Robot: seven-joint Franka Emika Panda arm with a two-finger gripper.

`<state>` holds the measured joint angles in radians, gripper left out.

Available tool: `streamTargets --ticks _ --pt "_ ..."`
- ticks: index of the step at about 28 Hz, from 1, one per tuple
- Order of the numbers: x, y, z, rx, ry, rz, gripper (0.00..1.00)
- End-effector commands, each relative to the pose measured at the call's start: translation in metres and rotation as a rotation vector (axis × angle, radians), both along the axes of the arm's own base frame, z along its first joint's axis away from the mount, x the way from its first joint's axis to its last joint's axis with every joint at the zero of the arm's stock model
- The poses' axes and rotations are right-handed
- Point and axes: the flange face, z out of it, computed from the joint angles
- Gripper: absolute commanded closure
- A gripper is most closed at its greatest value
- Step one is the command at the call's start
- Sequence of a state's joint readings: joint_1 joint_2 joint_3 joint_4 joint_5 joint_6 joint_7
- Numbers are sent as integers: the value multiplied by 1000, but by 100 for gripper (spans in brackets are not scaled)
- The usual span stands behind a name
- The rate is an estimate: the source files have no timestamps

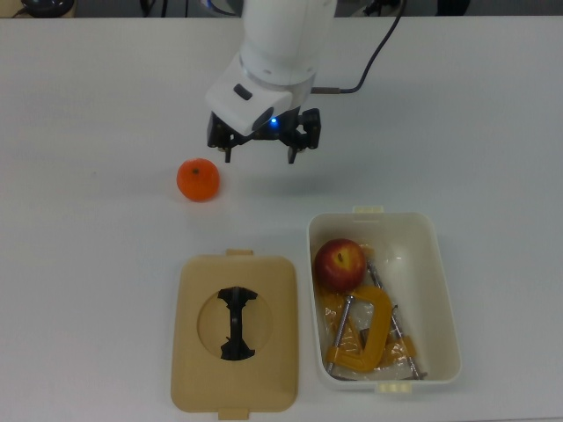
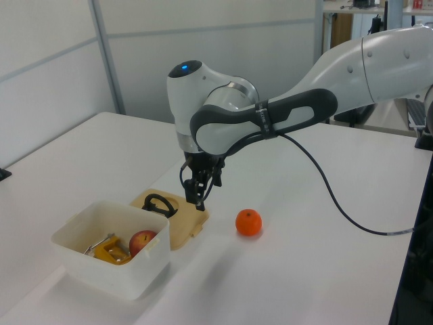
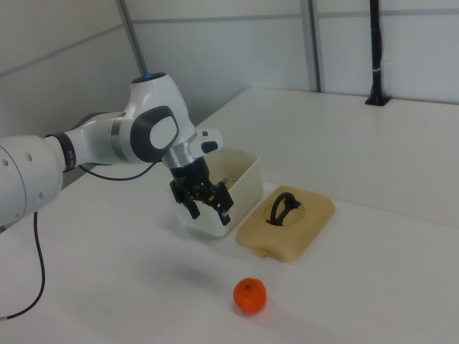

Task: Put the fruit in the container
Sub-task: 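Move the gripper to the orange mandarin and grasp it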

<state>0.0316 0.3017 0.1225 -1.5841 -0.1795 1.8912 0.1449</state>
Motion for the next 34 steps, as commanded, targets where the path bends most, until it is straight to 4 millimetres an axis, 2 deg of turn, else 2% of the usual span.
streamTargets --ticks 1,8,10,11,13,16,21,30,31,32,34 --pt "-10 -20 -14 -61 57 10 0" --pt "-19 -43 -61 -101 156 52 0" --pt "-19 -45 -71 -102 174 57 0" --pt "-18 -55 -81 -107 191 47 0" --pt "-17 -62 -89 -116 204 44 0" --pt "-16 -66 -106 -132 229 56 0" --pt "-13 -78 -124 -167 250 63 0" --pt "-16 -84 -146 -209 286 84 0" --pt "-16 -84 -147 -214 289 87 2" --pt "-16 -86 -151 -224 291 92 14" --pt "-16 -86 -158 -230 303 97 31"
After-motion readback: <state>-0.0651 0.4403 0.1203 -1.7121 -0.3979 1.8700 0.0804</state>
